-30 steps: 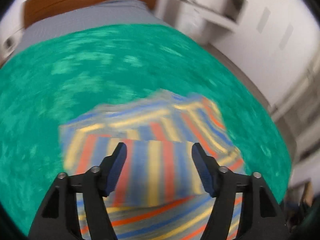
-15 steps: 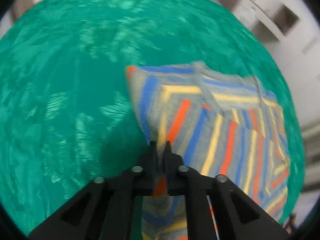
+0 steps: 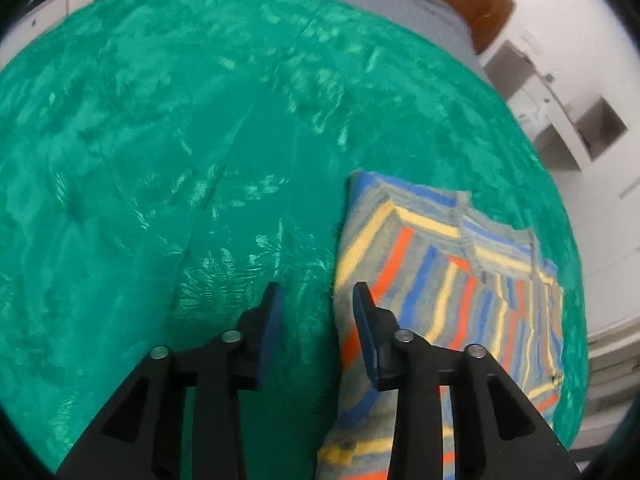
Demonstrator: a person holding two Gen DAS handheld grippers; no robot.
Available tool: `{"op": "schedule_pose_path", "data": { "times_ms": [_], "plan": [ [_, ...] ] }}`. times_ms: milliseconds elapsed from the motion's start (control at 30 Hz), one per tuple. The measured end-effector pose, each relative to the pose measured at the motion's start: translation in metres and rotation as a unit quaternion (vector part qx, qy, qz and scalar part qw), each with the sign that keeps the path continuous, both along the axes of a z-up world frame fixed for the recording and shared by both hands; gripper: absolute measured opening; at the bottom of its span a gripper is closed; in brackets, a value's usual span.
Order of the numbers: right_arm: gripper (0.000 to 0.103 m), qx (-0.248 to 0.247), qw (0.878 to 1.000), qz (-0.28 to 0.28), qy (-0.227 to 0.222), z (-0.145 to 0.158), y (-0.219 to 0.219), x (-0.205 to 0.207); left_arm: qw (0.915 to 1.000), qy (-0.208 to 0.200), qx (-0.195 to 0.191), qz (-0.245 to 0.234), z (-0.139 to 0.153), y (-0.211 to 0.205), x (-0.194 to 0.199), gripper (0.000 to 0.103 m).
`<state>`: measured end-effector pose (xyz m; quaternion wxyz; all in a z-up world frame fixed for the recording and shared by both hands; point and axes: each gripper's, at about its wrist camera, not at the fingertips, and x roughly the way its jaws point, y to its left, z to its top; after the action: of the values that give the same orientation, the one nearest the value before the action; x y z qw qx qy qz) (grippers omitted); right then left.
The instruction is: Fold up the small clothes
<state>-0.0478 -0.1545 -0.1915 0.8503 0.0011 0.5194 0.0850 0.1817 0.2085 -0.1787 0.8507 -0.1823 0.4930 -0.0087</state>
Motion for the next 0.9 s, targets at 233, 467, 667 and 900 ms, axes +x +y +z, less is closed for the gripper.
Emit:
{"op": "schedule_pose_path", "data": {
  "times_ms": [233, 467, 667, 900],
  "plan": [
    [0.070, 0.274, 0.960, -0.008, 0.054, -0.019, -0.004, 0.195, 0.9974, 0.002, 0.056, -0.045, -0.018, -0.021, -0.019, 0.039],
    [0.049, 0.299, 0.941, -0.057, 0.151, -0.089, 0.016, 0.270, 0.9992, -0.024, 0.018, -0.026, -0.032, -0.011, -0.028, 0.041],
    [0.003, 0.271, 0.958, 0.022, 0.088, -0.056, 0.040, 0.283, 0.9986, -0.051, 0.004, -0.016, -0.034, -0.004, -0.037, 0.042],
    [0.015, 0.143, 0.987, 0.031, 0.066, -0.067, 0.049, 0.285, 0.9978, -0.061, 0.021, -0.016, -0.032, -0.011, -0.044, 0.049]
  ]
}}
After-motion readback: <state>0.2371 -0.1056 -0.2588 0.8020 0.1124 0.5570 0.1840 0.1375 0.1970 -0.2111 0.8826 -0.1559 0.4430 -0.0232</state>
